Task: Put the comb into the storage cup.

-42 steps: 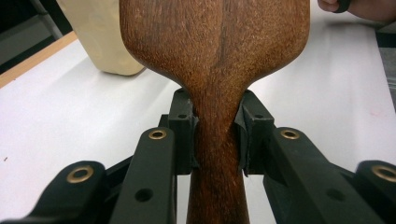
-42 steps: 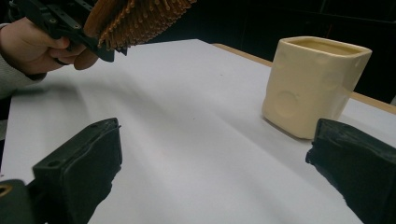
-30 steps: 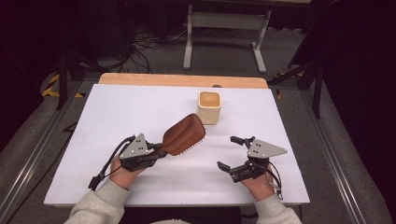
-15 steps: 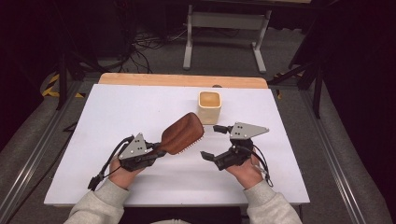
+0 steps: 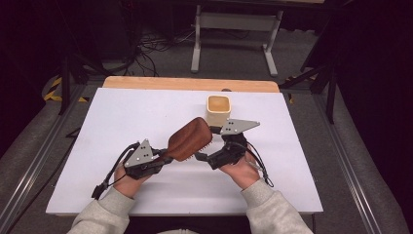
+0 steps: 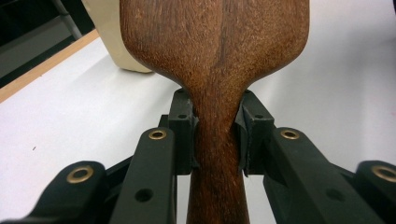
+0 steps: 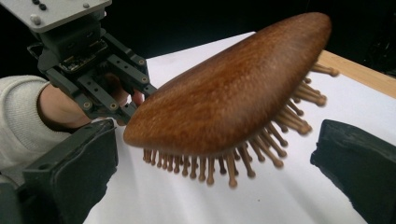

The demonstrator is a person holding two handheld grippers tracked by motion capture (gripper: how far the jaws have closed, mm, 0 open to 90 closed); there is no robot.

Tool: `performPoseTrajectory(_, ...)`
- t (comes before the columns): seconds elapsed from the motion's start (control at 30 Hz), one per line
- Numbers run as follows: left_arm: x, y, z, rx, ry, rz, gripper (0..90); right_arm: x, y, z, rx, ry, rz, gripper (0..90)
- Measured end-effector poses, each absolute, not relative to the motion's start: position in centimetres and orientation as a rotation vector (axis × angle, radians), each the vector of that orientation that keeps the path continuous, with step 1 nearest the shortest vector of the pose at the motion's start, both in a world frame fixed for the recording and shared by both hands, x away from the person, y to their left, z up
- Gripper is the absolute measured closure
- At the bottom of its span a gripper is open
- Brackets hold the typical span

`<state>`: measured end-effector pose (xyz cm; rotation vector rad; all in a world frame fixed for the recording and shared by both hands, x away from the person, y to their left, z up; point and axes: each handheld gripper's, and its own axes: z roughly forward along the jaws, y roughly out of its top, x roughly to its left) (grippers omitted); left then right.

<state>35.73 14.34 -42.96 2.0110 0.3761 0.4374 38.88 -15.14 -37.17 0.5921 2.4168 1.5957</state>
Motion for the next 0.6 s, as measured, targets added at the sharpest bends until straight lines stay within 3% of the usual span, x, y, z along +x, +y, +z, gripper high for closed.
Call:
performPoseTrajectory(0.33,35.7,14.1,-43.1,2.020,0.375,0.433,72.3,39.7,-14.0,-37.3,0.631,2.439,1.616,1.6)
performPoseTrajectory(0.6,35.6,14.2,-43.1,2.015,0.381,0.437,72.3,40.0,-13.4,-37.4,0.681,2.465,1.611,11.2)
